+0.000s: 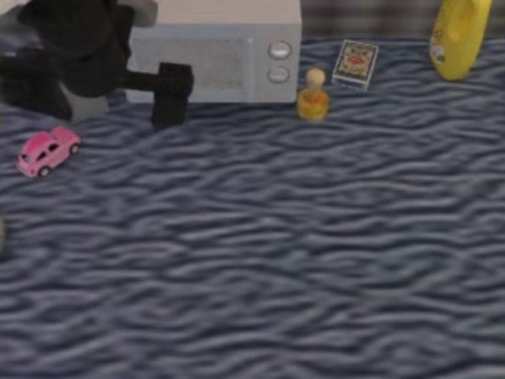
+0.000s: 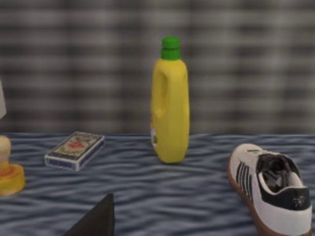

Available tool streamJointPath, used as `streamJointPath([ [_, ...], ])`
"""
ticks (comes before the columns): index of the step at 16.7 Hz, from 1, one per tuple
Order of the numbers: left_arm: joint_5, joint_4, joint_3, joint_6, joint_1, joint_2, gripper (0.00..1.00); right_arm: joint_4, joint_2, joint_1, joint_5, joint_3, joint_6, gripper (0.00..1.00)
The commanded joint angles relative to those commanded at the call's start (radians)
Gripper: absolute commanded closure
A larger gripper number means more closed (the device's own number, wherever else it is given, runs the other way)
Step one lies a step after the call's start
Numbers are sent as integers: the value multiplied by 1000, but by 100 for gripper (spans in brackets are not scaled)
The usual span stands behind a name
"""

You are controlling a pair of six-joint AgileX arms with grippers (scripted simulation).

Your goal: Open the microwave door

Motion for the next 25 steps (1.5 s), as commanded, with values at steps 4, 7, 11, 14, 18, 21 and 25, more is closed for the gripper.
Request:
streamJointPath([
  [4,-53,-176,425,-83,-73,349,0,0,0,0,0,0,0,0],
  [7,-88,-247,729,-146,-116,537,0,0,0,0,0,0,0,0],
  [11,-127,-275,1053,-221,-157,693,0,0,0,0,0,0,0,0],
  [14,-145,-268,1194,-261,-174,752,0,0,0,0,0,0,0,0],
  [18,-152,-262,1241,-275,-179,771,0,0,0,0,0,0,0,0],
  [21,-152,-262,1241,-275,-179,771,0,0,0,0,0,0,0,0],
  [25,-147,-222,1201,-265,-168,773,0,0,0,0,0,0,0,0],
])
